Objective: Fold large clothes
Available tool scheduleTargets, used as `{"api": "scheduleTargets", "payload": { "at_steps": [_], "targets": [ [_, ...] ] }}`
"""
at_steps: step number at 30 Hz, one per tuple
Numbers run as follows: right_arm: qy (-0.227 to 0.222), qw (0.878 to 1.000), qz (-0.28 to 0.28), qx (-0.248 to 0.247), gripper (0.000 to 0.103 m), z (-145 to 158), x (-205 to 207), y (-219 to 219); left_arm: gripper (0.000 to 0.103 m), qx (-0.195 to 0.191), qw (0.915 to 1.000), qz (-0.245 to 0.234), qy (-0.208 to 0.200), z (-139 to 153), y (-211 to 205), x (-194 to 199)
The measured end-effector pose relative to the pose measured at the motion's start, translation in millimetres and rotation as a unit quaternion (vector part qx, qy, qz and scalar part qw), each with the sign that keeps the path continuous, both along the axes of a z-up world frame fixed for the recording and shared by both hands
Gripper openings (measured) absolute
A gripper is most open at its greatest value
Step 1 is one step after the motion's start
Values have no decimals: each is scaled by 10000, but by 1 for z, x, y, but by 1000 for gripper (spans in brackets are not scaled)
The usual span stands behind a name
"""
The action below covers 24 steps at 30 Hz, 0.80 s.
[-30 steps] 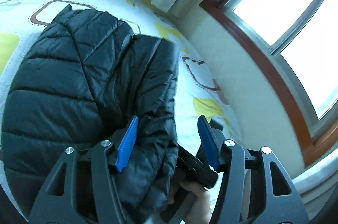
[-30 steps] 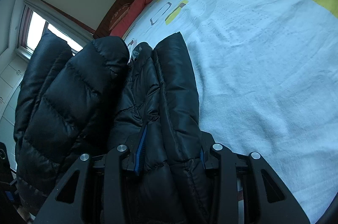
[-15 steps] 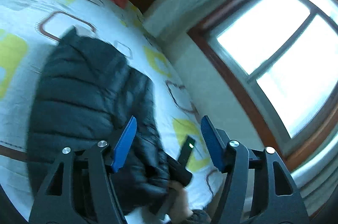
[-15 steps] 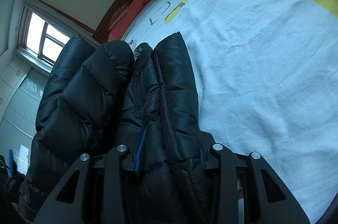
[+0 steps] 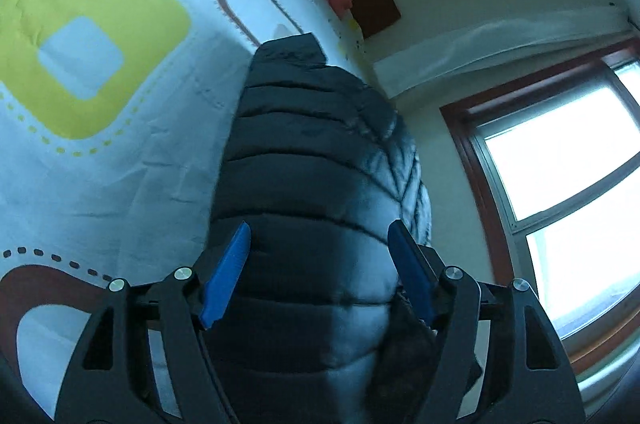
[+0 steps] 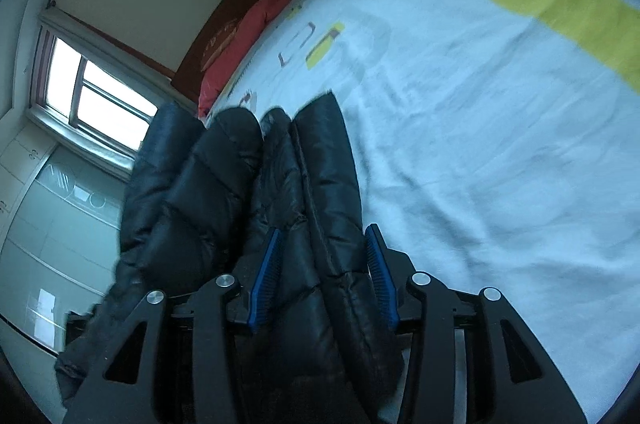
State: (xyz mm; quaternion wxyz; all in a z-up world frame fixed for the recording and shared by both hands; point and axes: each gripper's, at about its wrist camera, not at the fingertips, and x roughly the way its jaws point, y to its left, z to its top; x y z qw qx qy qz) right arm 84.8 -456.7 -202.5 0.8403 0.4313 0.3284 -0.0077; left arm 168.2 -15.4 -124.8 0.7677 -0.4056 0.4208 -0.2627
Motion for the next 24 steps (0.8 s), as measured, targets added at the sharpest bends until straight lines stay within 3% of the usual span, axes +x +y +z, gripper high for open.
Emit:
{"api": "scheduleTargets", "payload": {
  "at_steps": [2,4,11,19,20,21,22,24],
  "targets": [
    [-143,9999,-60,71,44,10,-7,-4,71,-38,10000,-2,16,-4,3,2],
    [-277,9994,-108,181,56,20,-10,-5,73,-29,10000,16,31,-5,2,4],
    [-649,9948,329,707,63,40,3,18,77,34,10000,33,-20,-2,0,7],
    [-428,9942,831,533,64,40,26,61,77,184,9998,-22,56,-8,-4,5],
    [-306,9950,876,374,58,39,30,65,77,201,9998,-26,50,-8,-5,5],
    [-224,9949,946,280,35,38,31,66,77,221,9997,-31,36,-8,-6,5],
    [-184,9948,974,251,23,37,28,66,77,229,9997,-40,28,-8,-6,5],
    [-159,9951,937,277,16,36,26,62,77,193,9998,-79,26,-8,-7,5]
  ]
}}
